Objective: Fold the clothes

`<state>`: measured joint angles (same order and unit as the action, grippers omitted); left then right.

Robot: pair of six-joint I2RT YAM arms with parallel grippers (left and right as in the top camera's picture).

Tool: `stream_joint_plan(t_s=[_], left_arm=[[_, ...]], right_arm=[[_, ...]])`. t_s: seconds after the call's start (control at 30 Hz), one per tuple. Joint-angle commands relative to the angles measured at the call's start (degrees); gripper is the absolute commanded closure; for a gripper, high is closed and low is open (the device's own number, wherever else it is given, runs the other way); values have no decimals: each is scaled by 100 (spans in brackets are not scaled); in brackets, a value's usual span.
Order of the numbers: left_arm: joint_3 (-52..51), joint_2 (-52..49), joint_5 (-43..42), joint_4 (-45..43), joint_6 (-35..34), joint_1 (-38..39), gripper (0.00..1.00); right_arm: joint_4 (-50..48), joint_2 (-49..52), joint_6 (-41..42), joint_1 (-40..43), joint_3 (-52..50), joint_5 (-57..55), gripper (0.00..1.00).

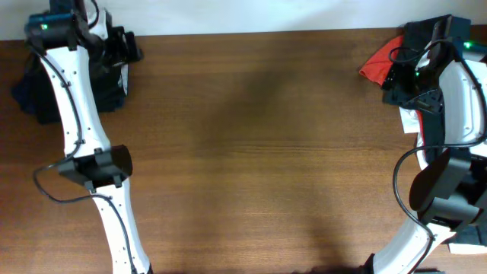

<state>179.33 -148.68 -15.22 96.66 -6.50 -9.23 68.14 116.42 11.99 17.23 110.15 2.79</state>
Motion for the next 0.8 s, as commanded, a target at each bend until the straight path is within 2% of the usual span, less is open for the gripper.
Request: stream_joint_plan(t_s=[0.0,0.03,0.17,0.2,0.27,0.37,0.4,0.47,0.53,0.67,0.73,0.77], left_arm=[[-260,1351,-197,7,33,251,1],[-597,1674,-162,7,33,323,1],[-4153,4262,498,4,31,654,1],[-4511,4612,522,-4,31,664,1],[-6011,6151,876,-321,33,662,1],[-8638,8603,356,-1106,28,662,1],[-9899,9794,90,-1530,28,662,1],[-11162,11269,-267,-1818,26,662,1],[-11516,12100,-258,-1547,31,662,1],[-11516,12347,-192,-232,33,662,1],[-11516,12347,-166,-621,101,662,1],[-11525,12347,-275,-1003,483,662,1]], right_arm=[[2,-55,4,9,66,-48,1],[2,-55,7,9,66,-48,1],[2,-55,4,9,66,-50,1],[2,-55,4,9,66,-50,1],[2,-55,7,9,66,-48,1],[2,-55,4,9,66,-48,1],[2,-55,4,9,66,-50,1],[2,-55,4,9,66,-48,1],[2,-55,4,9,66,-48,1],[2,-55,7,9,66,-48,1],[2,-55,4,9,66,-48,1],[2,-55,4,9,66,-48,2]])
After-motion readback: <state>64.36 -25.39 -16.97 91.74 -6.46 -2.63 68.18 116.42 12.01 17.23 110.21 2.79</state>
